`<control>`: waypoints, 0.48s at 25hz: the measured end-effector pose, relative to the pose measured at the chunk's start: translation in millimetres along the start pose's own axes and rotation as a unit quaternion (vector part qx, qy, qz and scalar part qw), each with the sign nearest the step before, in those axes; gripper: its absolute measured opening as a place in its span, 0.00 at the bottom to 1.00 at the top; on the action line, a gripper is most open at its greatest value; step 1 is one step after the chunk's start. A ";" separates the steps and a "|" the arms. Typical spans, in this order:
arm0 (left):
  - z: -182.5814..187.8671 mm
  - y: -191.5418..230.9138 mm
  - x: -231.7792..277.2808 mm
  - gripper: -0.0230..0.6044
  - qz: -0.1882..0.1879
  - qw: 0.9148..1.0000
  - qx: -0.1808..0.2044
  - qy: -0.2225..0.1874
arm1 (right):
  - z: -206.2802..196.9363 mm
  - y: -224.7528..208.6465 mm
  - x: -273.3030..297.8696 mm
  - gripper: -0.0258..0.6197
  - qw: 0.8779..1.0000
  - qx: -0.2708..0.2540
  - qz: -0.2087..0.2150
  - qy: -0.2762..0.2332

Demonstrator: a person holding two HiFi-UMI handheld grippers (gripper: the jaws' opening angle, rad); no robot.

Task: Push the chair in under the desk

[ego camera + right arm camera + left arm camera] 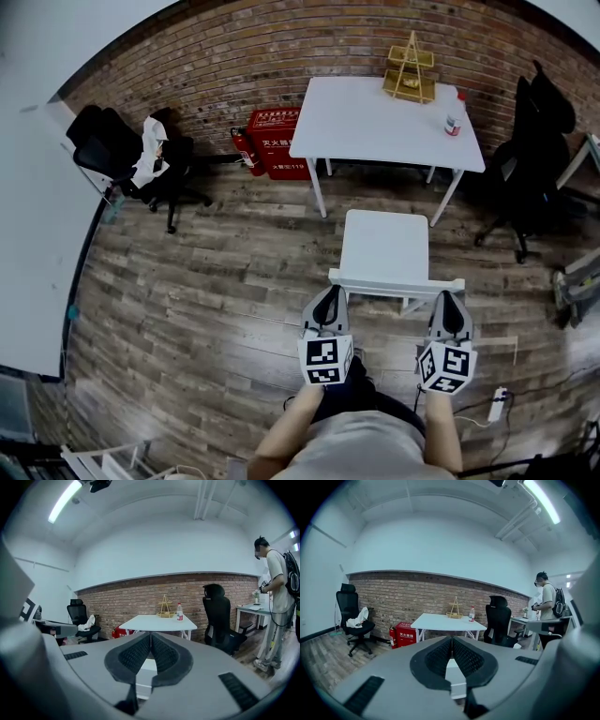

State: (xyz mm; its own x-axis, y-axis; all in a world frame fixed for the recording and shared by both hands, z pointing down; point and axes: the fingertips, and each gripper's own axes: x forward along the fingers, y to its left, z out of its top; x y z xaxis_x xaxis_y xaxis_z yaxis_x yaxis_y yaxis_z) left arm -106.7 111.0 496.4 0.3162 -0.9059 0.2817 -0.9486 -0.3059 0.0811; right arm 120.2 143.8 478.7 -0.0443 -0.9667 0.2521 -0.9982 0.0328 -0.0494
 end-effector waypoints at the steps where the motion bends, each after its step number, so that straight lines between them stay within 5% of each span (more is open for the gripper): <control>1: -1.5 2.1 3.3 0.06 0.000 1.000 0.000 0.003 | -0.8 -1.6 2.7 0.07 1.000 -0.001 -0.002 0.002; 12: -3.4 22.6 38.9 0.06 -0.021 1.000 0.011 0.016 | -12.2 -5.7 31.3 0.07 1.000 0.005 -0.027 0.016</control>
State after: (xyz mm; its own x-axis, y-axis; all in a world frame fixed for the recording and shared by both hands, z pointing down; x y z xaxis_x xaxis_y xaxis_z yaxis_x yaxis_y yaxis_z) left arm -115.9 69.9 512.4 0.3539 -0.8829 0.3087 -0.9343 -0.3490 0.0731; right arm 124.0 116.4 498.7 0.0077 -0.9585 0.2849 -0.9987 -0.0215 -0.0454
